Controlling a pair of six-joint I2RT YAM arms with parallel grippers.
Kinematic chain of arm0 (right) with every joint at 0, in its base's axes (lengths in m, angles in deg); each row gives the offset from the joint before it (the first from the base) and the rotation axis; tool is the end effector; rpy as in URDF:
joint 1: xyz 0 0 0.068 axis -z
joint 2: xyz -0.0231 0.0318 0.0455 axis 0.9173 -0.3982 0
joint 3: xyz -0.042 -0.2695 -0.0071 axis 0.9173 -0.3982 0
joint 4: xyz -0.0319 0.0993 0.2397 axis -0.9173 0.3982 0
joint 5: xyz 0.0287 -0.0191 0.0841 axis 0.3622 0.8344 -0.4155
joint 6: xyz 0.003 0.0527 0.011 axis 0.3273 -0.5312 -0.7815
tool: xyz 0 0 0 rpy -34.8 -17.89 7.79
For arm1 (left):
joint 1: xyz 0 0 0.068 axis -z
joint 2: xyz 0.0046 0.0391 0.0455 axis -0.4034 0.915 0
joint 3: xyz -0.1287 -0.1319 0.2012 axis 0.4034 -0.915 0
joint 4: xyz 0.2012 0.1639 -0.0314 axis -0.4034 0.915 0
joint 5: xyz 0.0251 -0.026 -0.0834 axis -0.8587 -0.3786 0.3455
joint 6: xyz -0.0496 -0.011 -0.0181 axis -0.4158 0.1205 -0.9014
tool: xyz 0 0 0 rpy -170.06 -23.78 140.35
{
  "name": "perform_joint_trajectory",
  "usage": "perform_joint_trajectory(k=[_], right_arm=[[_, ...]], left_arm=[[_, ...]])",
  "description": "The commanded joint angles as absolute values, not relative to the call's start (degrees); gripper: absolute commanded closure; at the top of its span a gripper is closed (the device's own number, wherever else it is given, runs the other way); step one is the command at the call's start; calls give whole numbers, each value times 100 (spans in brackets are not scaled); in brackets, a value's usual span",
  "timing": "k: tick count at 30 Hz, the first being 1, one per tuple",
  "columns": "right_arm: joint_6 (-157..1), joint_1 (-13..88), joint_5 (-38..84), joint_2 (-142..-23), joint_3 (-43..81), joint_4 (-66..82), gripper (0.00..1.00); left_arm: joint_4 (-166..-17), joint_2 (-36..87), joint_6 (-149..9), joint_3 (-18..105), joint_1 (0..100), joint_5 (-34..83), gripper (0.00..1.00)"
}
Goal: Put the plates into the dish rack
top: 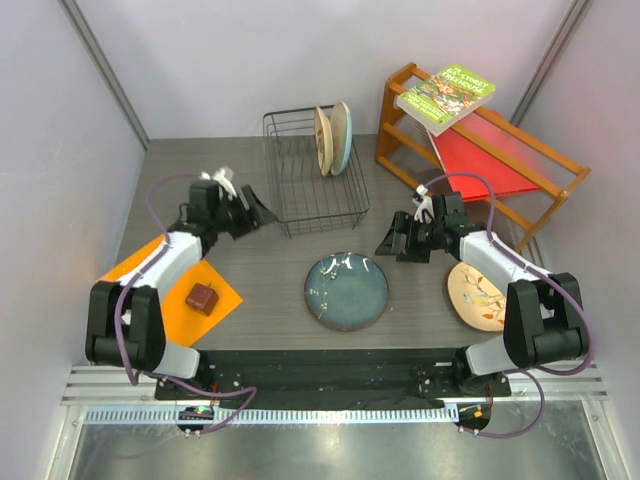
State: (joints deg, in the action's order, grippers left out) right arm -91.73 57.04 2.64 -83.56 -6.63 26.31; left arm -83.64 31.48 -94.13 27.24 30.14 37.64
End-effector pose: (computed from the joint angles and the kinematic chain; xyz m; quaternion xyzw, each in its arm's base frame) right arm 0.2823 0.0642 0.2139 0.0069 0.9180 0.3051 0.2531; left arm 0.3151 -0.0481 0.2697 -0.1272 0.8498 -0.3254 0.3947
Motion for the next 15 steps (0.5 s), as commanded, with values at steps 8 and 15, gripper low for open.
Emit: perform_joint_trajectory(k=[8, 15], right_arm=[[-9207, 5696, -1097, -8222, -1473, 2596, 25], [-9181, 5783, -1035, -8644, -1668, 2535, 25]], left_arm=[[-9113, 3086, -10336, 1014, 4014, 4207, 38], [-9825, 3367, -10616, 469, 4391, 4602, 50]])
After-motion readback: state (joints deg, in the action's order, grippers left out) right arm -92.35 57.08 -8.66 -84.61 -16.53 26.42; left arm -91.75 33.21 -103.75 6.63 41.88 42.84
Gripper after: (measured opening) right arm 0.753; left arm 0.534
